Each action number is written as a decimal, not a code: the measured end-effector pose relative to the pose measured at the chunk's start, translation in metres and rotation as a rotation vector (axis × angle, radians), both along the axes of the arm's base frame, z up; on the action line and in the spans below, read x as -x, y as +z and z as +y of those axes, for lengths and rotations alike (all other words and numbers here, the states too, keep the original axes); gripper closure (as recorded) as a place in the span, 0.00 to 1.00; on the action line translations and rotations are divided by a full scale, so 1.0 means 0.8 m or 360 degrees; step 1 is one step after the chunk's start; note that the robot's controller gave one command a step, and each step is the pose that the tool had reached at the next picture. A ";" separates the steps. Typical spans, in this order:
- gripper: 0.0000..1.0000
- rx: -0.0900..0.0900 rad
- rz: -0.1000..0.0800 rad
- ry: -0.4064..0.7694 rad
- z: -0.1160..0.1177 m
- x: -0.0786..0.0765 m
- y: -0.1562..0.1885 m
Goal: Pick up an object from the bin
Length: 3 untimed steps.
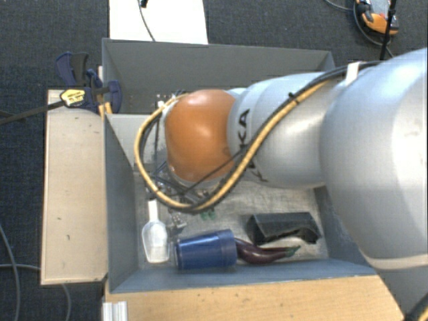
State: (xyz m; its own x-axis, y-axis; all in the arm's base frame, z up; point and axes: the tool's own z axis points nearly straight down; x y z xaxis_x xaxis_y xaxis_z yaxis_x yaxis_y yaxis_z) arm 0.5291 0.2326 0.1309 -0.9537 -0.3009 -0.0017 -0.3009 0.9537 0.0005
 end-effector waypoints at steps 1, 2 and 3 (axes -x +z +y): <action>0.00 0.0000 0.0002 0.0095 0.013 0.012 -0.012; 1.00 -0.0022 -0.0045 0.0390 0.025 -0.007 -0.064; 1.00 -0.0022 -0.0044 0.0387 0.025 -0.007 -0.064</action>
Offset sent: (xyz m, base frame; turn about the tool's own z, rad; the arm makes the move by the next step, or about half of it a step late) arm -0.0025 0.0149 -0.0609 -0.2480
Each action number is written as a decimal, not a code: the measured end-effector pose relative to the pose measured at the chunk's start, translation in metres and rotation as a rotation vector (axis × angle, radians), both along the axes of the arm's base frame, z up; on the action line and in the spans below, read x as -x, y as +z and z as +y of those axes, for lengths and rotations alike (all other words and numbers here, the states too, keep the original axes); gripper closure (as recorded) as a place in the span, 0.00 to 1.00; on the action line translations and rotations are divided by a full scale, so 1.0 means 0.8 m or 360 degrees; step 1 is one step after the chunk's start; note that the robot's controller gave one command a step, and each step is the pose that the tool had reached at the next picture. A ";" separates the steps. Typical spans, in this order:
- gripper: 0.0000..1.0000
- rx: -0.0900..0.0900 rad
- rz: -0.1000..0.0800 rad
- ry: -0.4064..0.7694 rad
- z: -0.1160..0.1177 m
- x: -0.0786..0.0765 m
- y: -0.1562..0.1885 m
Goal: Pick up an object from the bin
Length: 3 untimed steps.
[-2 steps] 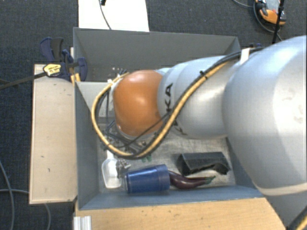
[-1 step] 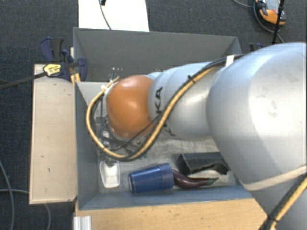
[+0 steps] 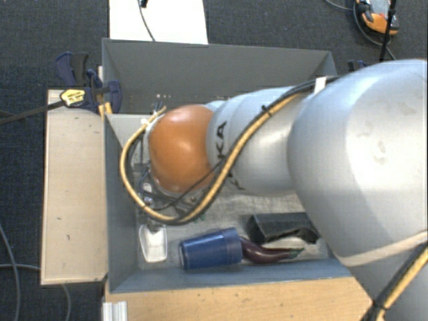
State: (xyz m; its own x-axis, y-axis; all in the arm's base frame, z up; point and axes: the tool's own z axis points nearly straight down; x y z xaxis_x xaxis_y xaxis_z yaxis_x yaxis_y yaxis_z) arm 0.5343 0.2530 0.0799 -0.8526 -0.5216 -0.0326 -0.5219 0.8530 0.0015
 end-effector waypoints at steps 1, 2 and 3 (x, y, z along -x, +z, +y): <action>1.00 0.0020 0.0040 -0.0144 -0.011 0.012 0.029; 1.00 0.0024 0.0039 -0.0162 -0.031 0.031 0.069; 0.00 0.0025 0.0045 -0.0181 -0.041 0.039 0.071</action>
Offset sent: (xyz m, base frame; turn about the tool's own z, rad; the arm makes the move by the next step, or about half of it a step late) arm -0.0388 -0.0382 0.0668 -0.0039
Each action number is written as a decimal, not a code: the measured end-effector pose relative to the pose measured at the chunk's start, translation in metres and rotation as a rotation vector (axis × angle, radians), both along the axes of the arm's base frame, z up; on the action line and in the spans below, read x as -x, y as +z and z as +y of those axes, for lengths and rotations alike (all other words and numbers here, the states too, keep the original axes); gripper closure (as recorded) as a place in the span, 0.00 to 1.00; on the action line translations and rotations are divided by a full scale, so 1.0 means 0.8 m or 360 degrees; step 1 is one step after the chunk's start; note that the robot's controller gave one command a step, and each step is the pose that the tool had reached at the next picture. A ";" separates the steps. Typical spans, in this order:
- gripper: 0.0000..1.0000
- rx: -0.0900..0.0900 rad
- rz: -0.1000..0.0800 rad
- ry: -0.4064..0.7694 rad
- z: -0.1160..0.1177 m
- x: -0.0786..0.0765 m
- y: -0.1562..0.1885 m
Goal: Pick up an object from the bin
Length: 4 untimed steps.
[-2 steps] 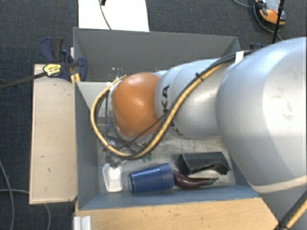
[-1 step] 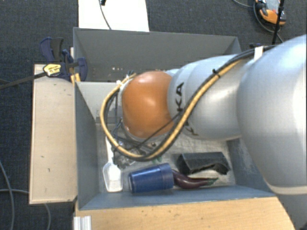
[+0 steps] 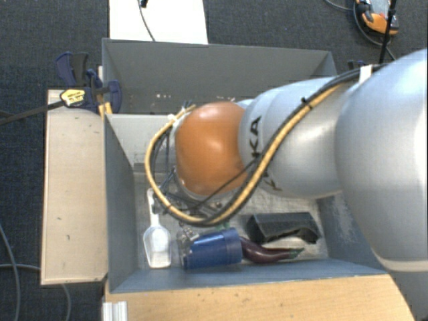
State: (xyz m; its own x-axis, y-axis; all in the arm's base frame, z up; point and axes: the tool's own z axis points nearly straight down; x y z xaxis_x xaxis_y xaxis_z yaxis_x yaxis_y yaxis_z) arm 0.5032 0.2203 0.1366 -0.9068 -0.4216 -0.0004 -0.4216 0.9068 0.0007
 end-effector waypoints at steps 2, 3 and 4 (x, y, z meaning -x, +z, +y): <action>0.00 -0.0005 -0.0015 0.0162 0.011 -0.002 -0.031; 1.00 -0.0007 -0.0025 0.0530 0.018 0.005 -0.078; 1.00 -0.0007 -0.0025 0.0527 0.018 0.005 -0.078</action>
Offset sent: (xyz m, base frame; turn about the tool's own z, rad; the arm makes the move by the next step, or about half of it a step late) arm -0.0016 0.0196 -0.0666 -0.2448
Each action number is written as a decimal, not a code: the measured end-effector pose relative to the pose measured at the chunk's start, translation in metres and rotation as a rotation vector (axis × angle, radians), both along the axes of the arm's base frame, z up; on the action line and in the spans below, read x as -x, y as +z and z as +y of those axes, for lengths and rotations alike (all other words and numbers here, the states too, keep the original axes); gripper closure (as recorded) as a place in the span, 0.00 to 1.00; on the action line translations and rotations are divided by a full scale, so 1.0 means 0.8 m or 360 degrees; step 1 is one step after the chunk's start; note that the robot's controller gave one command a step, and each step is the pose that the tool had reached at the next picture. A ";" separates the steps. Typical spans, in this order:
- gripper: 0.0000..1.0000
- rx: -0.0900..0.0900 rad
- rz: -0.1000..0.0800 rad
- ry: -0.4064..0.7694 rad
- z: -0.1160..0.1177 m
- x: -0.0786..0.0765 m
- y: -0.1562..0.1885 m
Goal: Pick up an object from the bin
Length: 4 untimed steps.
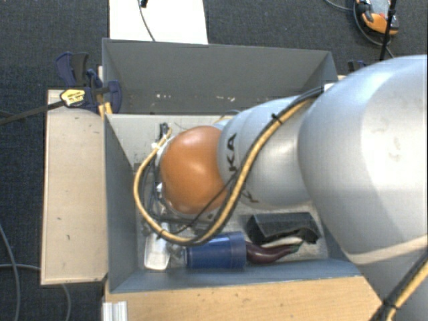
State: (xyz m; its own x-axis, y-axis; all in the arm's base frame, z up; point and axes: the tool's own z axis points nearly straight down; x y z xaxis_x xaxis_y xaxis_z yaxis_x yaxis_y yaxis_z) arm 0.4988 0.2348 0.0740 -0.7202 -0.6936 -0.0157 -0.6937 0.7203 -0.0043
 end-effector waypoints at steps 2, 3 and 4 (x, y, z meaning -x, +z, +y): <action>0.00 0.0009 0.0023 -0.0266 -0.007 0.009 -0.004; 0.00 0.0008 0.0019 -0.0307 -0.005 0.011 -0.004; 1.00 0.0009 0.0017 0.0255 0.014 0.011 -0.004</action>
Offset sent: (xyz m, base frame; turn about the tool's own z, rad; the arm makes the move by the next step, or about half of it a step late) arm -0.0122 -0.0025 -0.0040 0.1970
